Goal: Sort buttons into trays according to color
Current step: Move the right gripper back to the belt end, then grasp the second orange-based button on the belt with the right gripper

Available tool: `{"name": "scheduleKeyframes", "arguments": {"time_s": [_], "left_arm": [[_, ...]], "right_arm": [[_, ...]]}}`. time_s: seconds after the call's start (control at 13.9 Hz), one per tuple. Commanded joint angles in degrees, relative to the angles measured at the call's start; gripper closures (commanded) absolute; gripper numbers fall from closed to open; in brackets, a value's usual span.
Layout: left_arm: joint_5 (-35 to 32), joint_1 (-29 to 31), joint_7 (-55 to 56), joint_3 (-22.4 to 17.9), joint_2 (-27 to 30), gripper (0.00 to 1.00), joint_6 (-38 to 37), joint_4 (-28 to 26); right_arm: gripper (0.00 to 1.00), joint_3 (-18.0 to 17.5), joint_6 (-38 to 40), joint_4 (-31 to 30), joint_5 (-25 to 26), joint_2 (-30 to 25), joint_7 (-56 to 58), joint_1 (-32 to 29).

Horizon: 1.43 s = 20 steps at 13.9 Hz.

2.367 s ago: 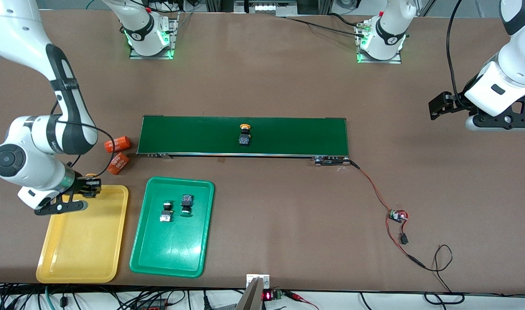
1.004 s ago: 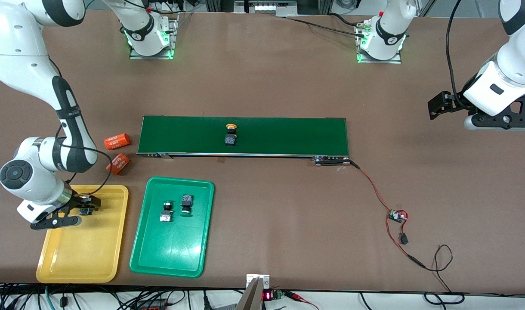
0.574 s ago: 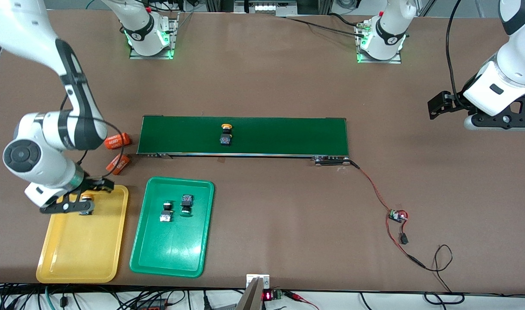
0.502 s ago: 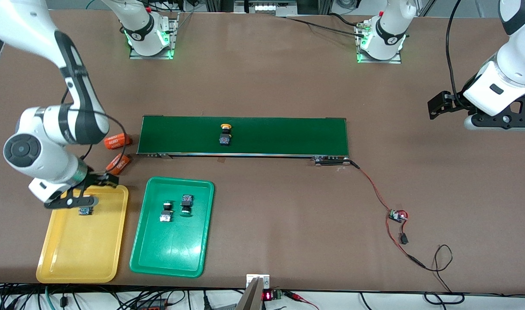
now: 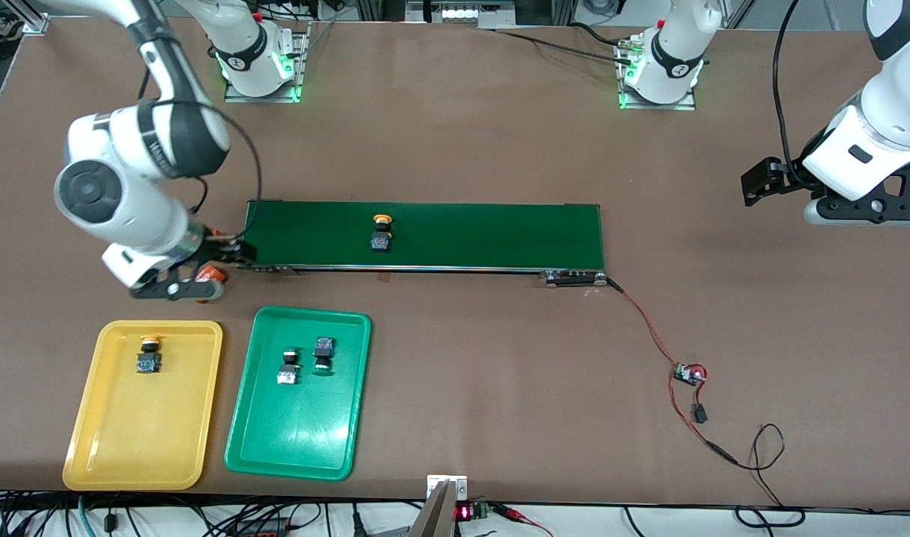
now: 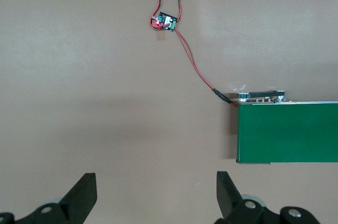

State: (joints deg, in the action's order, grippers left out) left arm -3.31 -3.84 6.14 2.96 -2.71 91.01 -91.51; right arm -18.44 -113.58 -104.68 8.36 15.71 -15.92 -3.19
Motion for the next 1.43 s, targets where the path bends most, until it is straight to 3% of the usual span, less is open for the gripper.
{"name": "scheduleKeyframes", "arguments": {"time_s": [0.0, 0.22, 0.36, 1.36], "left_arm": [[-0.6, 0.3, 0.2, 0.6, 1.2, 0.00, -0.6, -0.8], [-0.6, 0.3, 0.1, 0.6, 1.2, 0.00, -0.8, -0.8], [-0.6, 0.3, 0.1, 0.7, 1.2, 0.00, -0.9, -0.8], [-0.6, 0.4, -0.1, 0.6, 1.3, 0.00, -1.1, -0.8]], "right_arm": [[0.00, -2.6, -1.4, -4.3, -0.5, -2.9, -5.0, 0.6], [0.00, -2.9, -9.8, -12.0, -0.5, -4.9, -7.7, 1.5], [0.00, -5.3, -14.0, -15.4, -0.5, -4.9, -13.7, 1.5], [0.00, -5.6, -18.5, -16.5, -0.2, 0.3, -19.7, 6.5]]}}
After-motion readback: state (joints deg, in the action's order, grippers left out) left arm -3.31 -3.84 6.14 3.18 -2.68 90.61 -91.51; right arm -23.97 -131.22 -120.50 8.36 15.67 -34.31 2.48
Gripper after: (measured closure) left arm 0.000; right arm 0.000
